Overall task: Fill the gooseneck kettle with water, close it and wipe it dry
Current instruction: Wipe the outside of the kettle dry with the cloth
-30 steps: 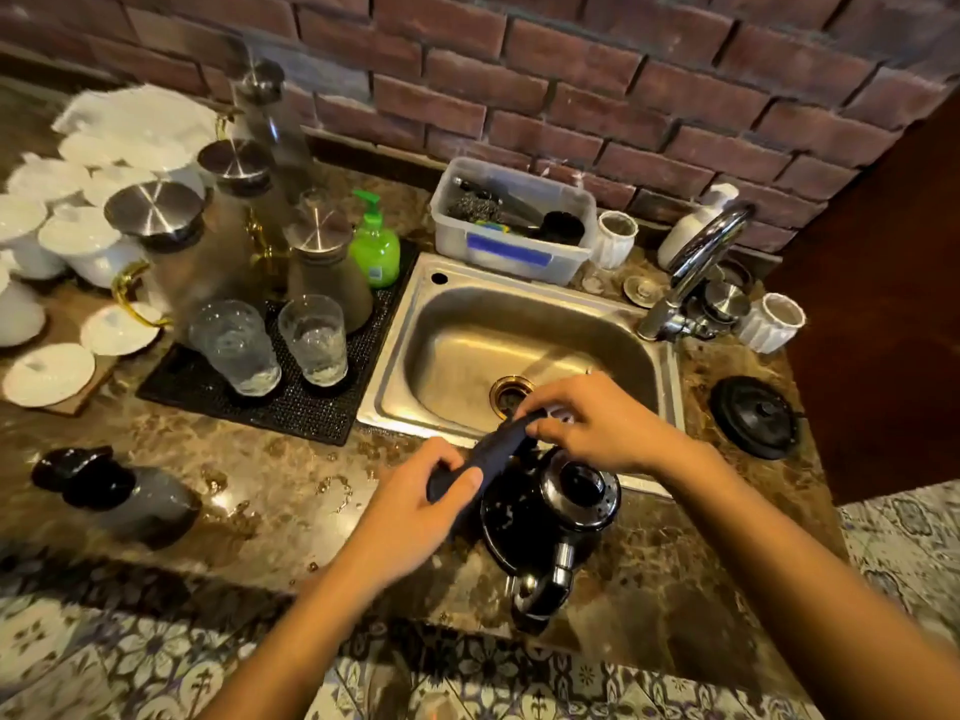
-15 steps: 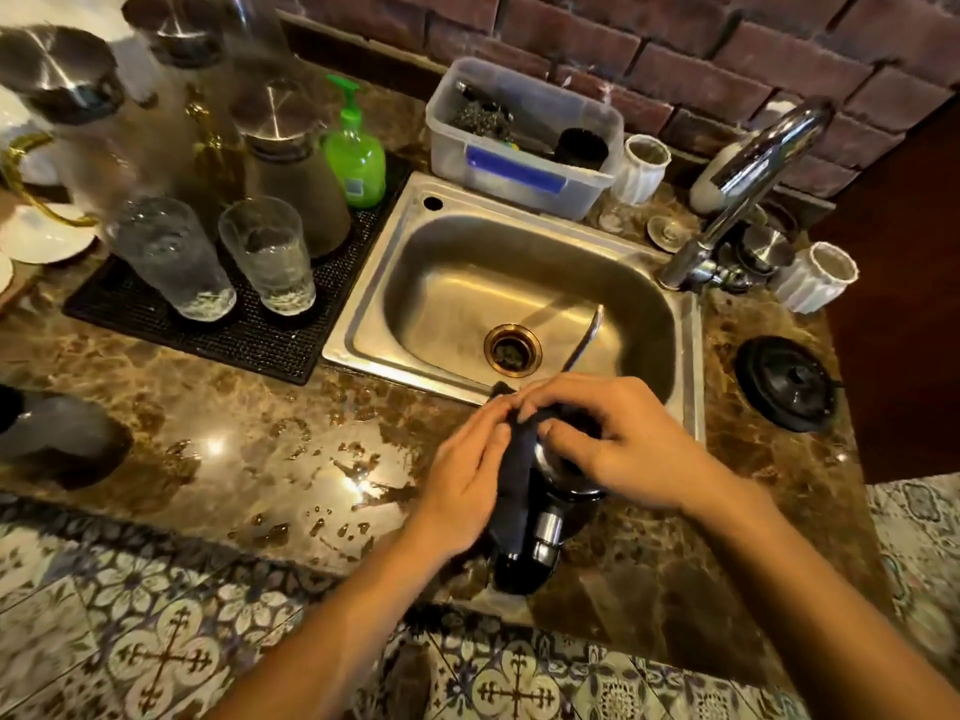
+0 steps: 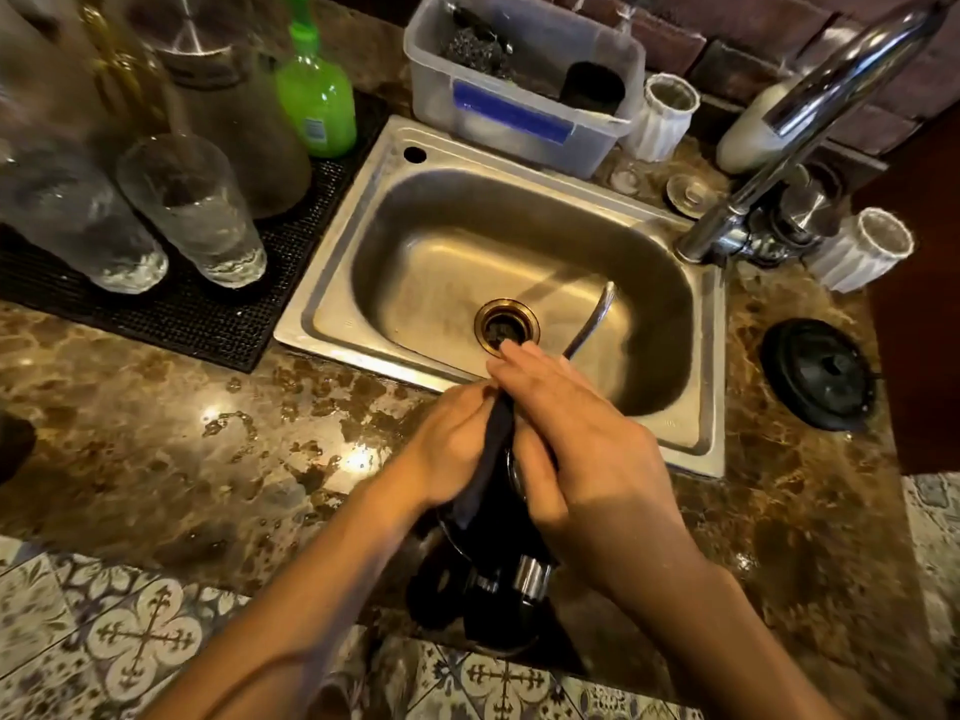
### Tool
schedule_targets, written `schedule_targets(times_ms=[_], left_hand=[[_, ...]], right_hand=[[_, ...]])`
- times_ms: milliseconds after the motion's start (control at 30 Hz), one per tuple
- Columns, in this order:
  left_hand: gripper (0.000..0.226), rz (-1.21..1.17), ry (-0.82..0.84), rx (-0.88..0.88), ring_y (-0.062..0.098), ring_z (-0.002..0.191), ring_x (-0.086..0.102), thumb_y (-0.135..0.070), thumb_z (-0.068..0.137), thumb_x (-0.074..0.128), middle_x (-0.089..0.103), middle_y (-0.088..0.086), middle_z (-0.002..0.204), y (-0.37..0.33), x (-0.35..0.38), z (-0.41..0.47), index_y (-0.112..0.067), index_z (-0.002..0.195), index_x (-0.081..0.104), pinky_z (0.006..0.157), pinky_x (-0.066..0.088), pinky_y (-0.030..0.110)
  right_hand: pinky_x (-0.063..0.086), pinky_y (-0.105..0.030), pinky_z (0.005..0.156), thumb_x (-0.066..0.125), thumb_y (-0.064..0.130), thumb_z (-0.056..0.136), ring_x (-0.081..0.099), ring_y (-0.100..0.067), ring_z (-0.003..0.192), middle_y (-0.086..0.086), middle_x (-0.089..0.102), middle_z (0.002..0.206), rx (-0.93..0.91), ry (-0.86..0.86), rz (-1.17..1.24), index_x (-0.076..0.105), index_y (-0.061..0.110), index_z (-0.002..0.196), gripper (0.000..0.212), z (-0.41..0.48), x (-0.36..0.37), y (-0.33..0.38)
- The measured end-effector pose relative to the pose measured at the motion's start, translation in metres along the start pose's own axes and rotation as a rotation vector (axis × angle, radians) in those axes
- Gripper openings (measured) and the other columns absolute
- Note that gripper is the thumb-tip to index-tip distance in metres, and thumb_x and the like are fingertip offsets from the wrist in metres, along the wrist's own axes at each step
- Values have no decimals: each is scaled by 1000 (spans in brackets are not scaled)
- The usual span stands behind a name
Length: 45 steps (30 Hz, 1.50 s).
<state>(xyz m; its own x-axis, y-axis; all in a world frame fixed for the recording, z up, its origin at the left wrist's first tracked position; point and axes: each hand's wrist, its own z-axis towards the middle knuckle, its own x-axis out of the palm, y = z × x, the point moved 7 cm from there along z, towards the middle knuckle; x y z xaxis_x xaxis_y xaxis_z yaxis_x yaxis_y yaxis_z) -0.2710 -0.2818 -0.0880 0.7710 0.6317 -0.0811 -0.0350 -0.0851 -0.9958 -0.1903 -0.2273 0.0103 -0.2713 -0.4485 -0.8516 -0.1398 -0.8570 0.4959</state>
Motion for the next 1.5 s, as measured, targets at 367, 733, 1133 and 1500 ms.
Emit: schedule_targets(times_ms=[367,733,1133,1500], left_hand=[[39,-132,-190,-202,17,132,55,-40,103,37,68,10,131,41,11,-62,-30,132,62,114,42,33],[59,202,-163,190,40,126,58,-44,100,40,62,25,131,9,14,-46,2,133,56,106,45,55],[24,-54,-104,-144,0,109,66,-34,106,45,71,-9,114,43,2,-12,-31,116,66,100,50,28],[80,285,-138,214,21,159,10,-66,97,36,10,-1,172,21,22,-87,-30,162,6,123,24,60]], right_hand=[[41,-32,114,48,18,88,61,-11,125,2,69,129,-20,27,-35,68,17,125,42,1,-1,3],[42,-39,113,47,16,88,55,-17,133,-7,62,139,-64,-5,-28,64,7,132,48,-2,-1,3],[40,-39,115,47,22,96,53,-13,134,-6,61,141,4,-104,-70,60,7,137,45,-2,-6,6],[33,-26,117,18,43,105,49,-3,135,-2,63,138,42,-32,45,57,13,140,61,-4,-9,5]])
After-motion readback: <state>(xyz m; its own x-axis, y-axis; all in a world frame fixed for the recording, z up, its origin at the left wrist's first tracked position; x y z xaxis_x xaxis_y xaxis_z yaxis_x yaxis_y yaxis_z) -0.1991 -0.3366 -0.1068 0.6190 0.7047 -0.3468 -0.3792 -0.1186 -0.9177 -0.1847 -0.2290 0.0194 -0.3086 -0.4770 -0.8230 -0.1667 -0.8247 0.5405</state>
